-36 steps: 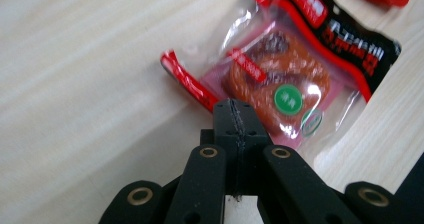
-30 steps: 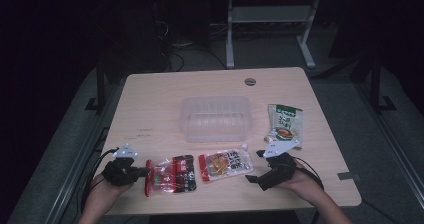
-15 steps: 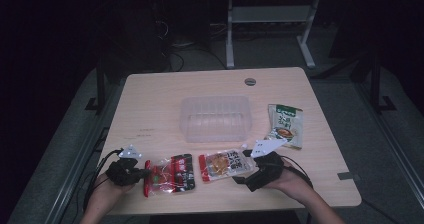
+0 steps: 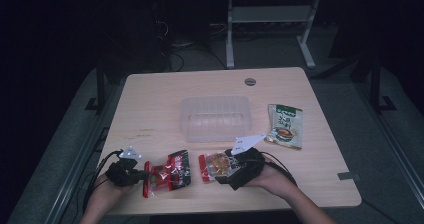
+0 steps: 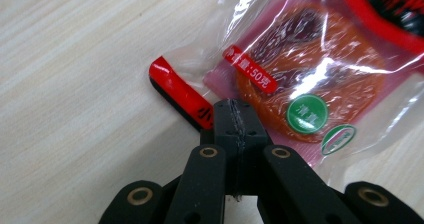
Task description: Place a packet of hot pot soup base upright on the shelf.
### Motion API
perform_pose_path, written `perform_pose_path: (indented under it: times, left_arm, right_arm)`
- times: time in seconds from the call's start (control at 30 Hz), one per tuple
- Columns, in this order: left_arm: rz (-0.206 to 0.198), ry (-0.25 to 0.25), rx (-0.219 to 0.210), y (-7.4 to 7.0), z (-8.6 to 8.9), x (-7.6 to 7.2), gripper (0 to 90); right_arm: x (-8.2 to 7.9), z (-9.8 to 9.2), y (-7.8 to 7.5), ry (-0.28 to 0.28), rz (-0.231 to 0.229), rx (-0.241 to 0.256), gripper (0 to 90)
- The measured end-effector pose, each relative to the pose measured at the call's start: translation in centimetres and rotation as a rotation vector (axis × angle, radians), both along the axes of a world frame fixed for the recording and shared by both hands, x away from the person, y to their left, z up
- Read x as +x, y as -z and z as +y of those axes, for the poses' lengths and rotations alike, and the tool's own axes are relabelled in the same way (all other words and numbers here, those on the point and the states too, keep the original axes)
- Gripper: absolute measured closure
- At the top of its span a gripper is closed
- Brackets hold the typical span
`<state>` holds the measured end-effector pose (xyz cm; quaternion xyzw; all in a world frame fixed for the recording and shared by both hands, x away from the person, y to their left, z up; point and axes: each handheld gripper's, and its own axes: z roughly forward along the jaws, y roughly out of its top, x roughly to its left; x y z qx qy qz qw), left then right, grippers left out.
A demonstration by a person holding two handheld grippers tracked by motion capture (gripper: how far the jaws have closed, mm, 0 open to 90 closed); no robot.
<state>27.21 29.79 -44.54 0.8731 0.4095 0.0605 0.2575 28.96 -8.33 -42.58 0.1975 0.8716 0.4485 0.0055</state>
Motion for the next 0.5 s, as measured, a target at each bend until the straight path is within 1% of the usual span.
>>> perform_pose_path:
  times: [0.07,0.1,0.13,0.17,0.2,0.23,0.27,0.33,0.4,0.43,0.5]
  left_arm:
    - [0.000,-0.007,-0.010,0.0,0.0,0.0,89.9]
    - [0.000,-0.007,-0.010,0.0,0.0,0.0,89.9]
    - [0.001,-0.007,-0.010,0.0,0.0,0.0,89.9]
    - [0.000,-0.007,-0.011,0.0,0.0,0.0,89.9]
    - [0.000,-0.007,-0.009,0.0,0.0,0.0,89.9]
    - [0.000,-0.007,-0.010,0.0,0.0,0.0,89.9]
    - [0.000,-0.007,-0.010,0.0,0.0,0.0,89.9]
    - [0.001,-0.006,-0.011,0.0,0.0,0.0,89.9]
    - [0.001,-0.007,-0.012,0.1,0.0,0.0,89.9]
    - [0.001,-0.007,-0.012,0.0,0.0,0.0,89.9]
    - [0.002,-0.009,-0.013,0.1,0.0,0.0,89.9]
  right_arm:
    - [0.2,0.9,0.0,-0.008,0.005,0.000,5.1]
    - [0.5,1.8,0.1,-0.023,0.010,0.003,5.2]
    - [0.5,1.8,0.1,-0.023,0.010,0.003,5.2]
    - [0.8,2.6,0.2,-0.031,0.021,0.016,5.8]
    - [0.8,2.6,0.2,-0.031,0.021,0.016,5.8]
    - [1.0,3.6,0.3,-0.047,0.030,0.013,6.1]
    - [1.0,3.6,0.3,-0.047,0.030,0.013,6.1]
    - [1.4,4.8,0.6,-0.055,0.043,0.018,6.6]
    - [1.6,5.2,0.6,-0.056,0.050,0.021,6.5]
    - [1.9,5.9,0.8,-0.057,0.062,0.021,6.6]
    - [2.1,6.2,0.9,-0.057,0.070,0.023,6.5]
